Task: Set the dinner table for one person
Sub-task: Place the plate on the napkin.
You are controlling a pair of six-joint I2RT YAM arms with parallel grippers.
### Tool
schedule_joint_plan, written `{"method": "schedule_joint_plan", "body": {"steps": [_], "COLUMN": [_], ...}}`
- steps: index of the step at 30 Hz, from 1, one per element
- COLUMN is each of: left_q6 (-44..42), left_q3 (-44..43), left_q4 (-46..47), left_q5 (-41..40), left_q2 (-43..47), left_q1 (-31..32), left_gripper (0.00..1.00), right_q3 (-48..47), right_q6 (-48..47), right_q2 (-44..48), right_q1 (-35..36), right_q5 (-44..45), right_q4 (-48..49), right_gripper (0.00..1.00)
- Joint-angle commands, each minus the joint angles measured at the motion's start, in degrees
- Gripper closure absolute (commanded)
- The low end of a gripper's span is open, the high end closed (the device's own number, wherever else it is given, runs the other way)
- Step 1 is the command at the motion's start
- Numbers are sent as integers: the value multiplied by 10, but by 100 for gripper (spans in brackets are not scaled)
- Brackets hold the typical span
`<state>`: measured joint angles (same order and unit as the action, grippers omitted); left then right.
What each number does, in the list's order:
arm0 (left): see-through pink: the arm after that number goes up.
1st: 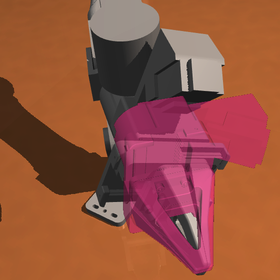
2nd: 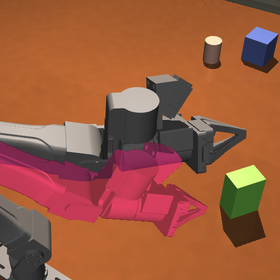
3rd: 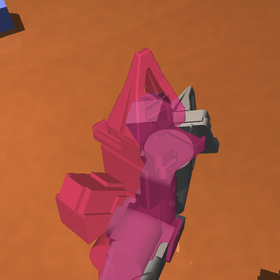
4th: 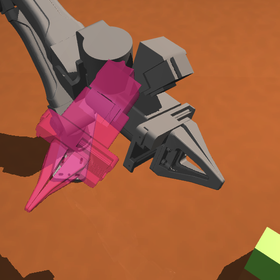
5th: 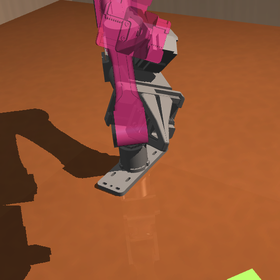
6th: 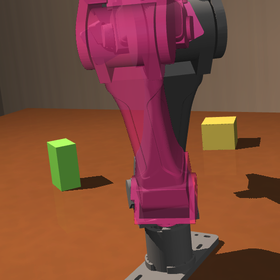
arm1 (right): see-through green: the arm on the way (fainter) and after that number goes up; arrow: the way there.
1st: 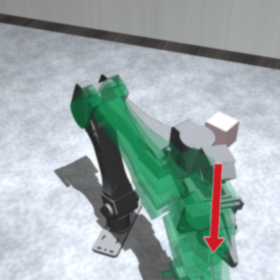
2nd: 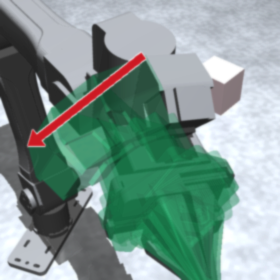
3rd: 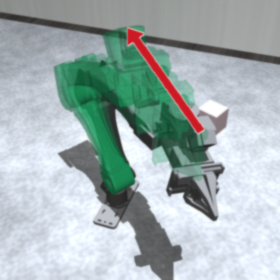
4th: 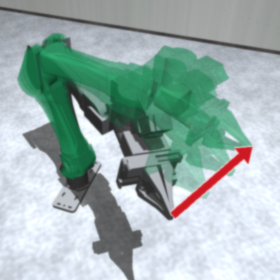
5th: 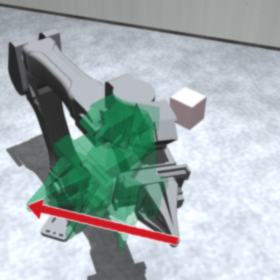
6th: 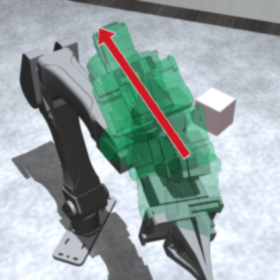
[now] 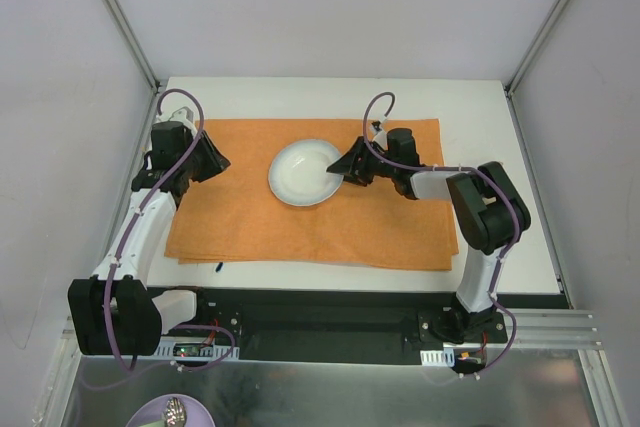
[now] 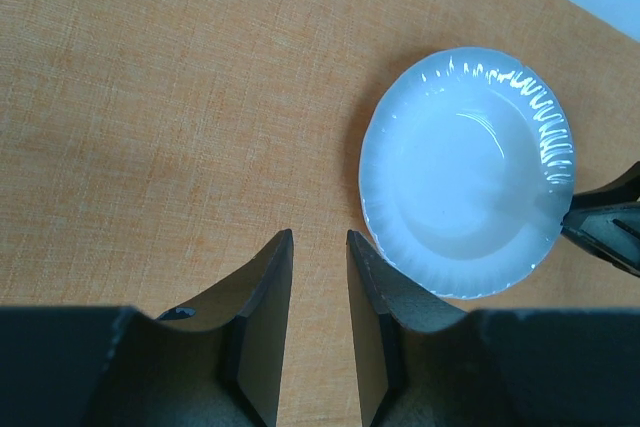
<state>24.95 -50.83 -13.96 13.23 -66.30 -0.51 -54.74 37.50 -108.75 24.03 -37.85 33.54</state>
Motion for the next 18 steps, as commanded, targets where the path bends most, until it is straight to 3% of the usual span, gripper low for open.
{"method": "schedule_joint_plan", "body": {"steps": [1,3,6,14,18], "left_q6": [3,2,3,5,7], "left_q3": [0,0,1,1,-2], "left_q4": [12,12,12,12,13], "left_q5": [10,10,10,12,14], "left_q2": [10,8,10,12,7], "left_q1": [-3,-3,-3,-2,-3], "left_gripper": [72,72,72,72,72], "right_q3": [6,10,15,11,-26], "right_q6": [-7,-22,-58,-167,-248], "right_q2": [20,34,59,131,161], "right_q1": [-11,-17,-30,-79,-84], "right_q5": [0,3,21,67,132], "right_q4": [41,29,-32,-173,-320], "right_gripper": [43,35,32,31,31]}}
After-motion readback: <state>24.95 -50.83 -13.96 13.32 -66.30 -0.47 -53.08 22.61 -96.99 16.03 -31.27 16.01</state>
